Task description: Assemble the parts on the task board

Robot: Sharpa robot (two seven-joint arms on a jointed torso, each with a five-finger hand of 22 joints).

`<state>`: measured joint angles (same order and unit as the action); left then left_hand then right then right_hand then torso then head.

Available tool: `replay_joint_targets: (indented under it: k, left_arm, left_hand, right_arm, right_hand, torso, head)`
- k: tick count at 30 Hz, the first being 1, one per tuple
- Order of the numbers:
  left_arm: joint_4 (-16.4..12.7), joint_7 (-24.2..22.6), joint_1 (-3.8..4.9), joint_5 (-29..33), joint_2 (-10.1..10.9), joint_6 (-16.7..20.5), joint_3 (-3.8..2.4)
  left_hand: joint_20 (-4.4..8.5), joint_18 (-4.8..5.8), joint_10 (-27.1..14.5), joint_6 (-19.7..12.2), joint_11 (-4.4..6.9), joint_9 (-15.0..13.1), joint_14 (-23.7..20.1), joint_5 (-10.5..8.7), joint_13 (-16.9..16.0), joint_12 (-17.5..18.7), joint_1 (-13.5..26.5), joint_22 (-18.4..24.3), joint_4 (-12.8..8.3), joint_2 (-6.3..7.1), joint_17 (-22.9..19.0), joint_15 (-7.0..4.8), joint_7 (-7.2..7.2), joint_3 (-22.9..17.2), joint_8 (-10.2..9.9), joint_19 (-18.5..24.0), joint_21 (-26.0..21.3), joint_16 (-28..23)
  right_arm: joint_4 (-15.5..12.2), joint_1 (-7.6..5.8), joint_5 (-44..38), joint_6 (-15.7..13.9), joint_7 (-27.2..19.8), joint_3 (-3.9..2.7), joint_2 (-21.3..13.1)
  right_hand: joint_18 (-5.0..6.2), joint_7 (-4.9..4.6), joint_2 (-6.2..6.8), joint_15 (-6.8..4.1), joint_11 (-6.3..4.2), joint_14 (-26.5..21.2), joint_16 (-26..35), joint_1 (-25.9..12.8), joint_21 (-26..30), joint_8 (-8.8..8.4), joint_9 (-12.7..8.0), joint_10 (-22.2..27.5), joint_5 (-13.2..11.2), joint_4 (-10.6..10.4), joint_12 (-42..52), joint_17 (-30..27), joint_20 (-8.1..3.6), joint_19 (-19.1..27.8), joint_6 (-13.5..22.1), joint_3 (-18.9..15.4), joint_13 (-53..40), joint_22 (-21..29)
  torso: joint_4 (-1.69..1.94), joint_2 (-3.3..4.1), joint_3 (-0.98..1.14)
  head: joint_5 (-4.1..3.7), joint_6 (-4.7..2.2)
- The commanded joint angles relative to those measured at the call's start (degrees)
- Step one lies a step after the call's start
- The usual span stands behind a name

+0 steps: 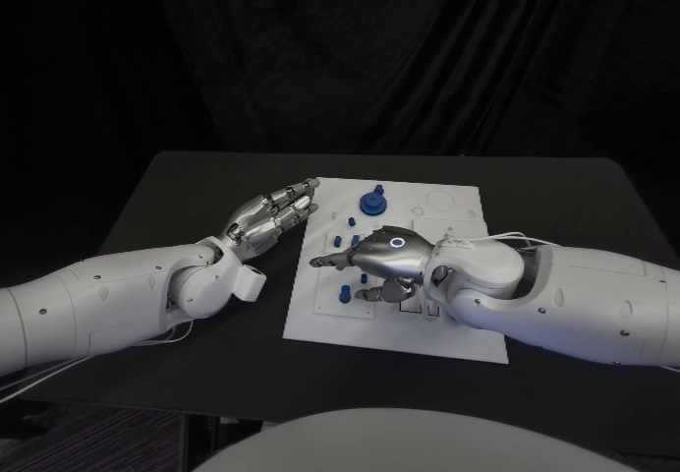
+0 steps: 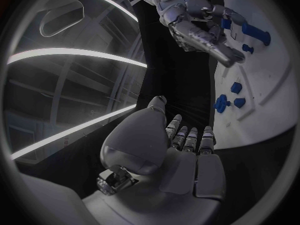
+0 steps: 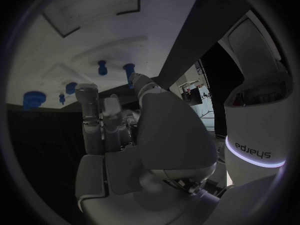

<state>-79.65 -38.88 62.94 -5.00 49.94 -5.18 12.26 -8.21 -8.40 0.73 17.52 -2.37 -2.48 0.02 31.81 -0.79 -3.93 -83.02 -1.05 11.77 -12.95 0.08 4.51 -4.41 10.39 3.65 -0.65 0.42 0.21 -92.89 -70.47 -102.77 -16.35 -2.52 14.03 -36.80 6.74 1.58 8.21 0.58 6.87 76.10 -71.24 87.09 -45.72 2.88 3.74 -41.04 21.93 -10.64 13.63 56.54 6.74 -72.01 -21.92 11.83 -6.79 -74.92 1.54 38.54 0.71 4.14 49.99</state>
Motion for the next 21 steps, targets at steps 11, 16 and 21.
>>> replay_joint_targets:
  k: [11, 16, 21]
  left_arm:
    - [-0.8, -2.2, -0.11, 0.0, 0.8, 0.2, -0.05]
    - [-1.4, -2.3, -0.11, 0.0, 1.2, 0.3, -0.05]
    - [-1.9, -2.4, -0.11, 0.0, 1.4, 0.3, -0.05]
  left_hand:
    - [-0.75, 0.67, 0.0, -0.7, -0.16, 0.1, 0.0, 0.17, -0.1, -0.2, -0.3, -0.1, -0.3, -0.08, -0.1, 0.76, 0.88, -0.1, 0.2, -0.1, 0.1, -0.2]
    - [-0.77, 0.66, 0.0, -0.9, -0.13, 0.2, 0.0, 0.18, -0.1, -0.2, -0.2, -0.1, -0.3, -0.1, -0.1, 0.77, 1.0, -0.1, 0.2, -0.1, 0.2, -0.2]
    - [-0.79, 0.65, 0.0, -0.9, -0.11, 0.2, 0.0, 0.18, -0.1, -0.2, -0.2, -0.1, -0.3, -0.11, -0.1, 0.77, 1.04, -0.1, 0.2, -0.1, 0.2, -0.2]
  right_arm:
    - [-11.1, -8.32, 17.5, -10.8, -2.5, -0.14, -14.0]
    - [-12.5, -8.73, 21.7, -7.2, -1.5, 0.06, -18.6]
    - [-12.8, -8.26, 23.9, 0.1, 4.6, 0.13, -22.5]
  right_hand:
    - [0.61, -5.78, -1.36, -0.48, -2.07, 1.3, -1.4, -0.4, -2.1, 4.65, 2.6, -11.0, 0.1, -2.0, 14.9, 1.4, -0.46, -1.5, -21.5, 1.2, -5.2, -5.4]
    - [0.71, -6.58, -0.99, -3.07, -5.99, 1.2, 0.2, -0.2, -1.2, 6.78, 4.3, -9.4, 0.3, -2.2, 40.3, -0.3, -2.81, -1.5, -26.8, 3.0, -23.2, -5.2]
    - [-0.36, -6.69, -2.08, -3.74, -6.8, 5.5, -5.4, -5.2, -7.7, 10.74, 6.8, -28.5, -0.1, -5.6, 60.7, 8.6, -3.32, -4.9, -31.5, 1.7, -51.3, -6.7]
  torso:
    - [-0.08, 0.01, 0.04]
    - [-0.15, -0.03, -0.07]
    - [-0.18, 0.0, -0.18]
  head:
    - [0.0, 0.01]
    - [-0.12, 0.01]
    - [-0.03, 0.01]
